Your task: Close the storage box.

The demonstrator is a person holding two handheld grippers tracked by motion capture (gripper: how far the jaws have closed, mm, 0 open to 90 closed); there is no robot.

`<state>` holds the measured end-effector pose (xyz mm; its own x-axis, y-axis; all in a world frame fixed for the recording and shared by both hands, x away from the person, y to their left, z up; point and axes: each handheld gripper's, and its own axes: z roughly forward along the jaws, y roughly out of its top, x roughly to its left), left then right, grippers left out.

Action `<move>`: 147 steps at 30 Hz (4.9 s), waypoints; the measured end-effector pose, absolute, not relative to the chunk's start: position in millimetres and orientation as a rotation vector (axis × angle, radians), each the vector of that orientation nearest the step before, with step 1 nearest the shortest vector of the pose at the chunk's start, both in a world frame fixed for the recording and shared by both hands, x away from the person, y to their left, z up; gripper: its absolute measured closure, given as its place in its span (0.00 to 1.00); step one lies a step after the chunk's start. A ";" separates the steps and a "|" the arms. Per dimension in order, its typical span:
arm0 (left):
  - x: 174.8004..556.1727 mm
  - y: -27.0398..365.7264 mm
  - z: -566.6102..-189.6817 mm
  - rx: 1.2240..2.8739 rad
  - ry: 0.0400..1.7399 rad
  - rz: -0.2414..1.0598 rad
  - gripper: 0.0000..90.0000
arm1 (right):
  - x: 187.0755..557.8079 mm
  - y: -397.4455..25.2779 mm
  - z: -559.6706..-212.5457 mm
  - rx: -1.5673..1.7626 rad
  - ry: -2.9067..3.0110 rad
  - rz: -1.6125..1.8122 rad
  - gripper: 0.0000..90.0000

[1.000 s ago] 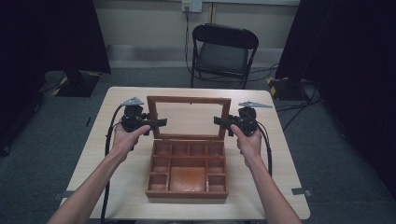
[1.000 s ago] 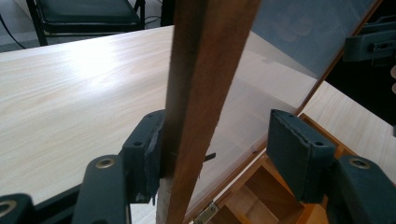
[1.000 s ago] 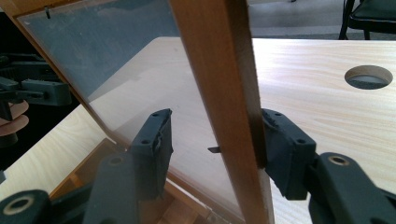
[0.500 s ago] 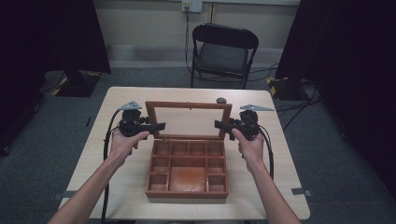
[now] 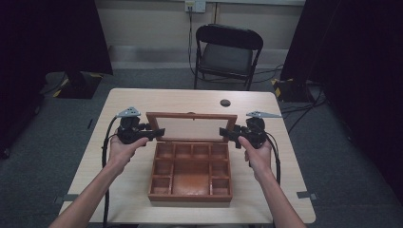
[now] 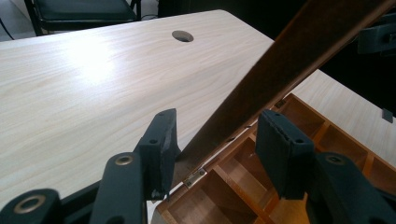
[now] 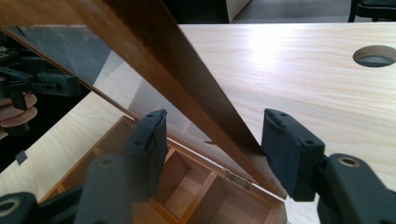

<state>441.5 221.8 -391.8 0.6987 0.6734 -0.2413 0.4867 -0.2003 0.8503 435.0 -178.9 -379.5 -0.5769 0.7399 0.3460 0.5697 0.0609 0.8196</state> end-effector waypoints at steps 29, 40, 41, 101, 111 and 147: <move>414.1 212.5 -395.7 1.889 0.933 0.255 0.28 | 411.9 -185.5 -395.5 1.371 2.257 1.415 0.33; 412.8 213.4 -397.2 1.903 0.933 0.241 0.20 | 405.5 -206.1 -399.3 1.402 2.300 1.317 0.37; 412.8 213.2 -397.3 1.901 0.931 0.237 0.20 | 404.6 -208.3 -399.0 1.415 2.289 1.306 0.39; 382.2 216.9 -407.1 1.907 0.896 0.246 0.20 | 392.0 -86.3 -321.3 0.902 2.780 1.489 0.87; 381.8 217.4 -408.3 1.922 0.890 0.251 0.20 | 394.6 -86.1 -325.1 0.916 2.811 1.505 0.90; 399.5 278.8 -424.3 1.939 1.123 0.269 0.26 | 386.0 -83.4 -334.5 0.860 2.871 1.456 0.90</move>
<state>399.5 278.8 -424.3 0.5724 0.7904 -0.2180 0.6063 -0.2291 0.7615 386.0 -83.4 -334.5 -0.8497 0.3579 0.3871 0.5238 0.4896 0.6971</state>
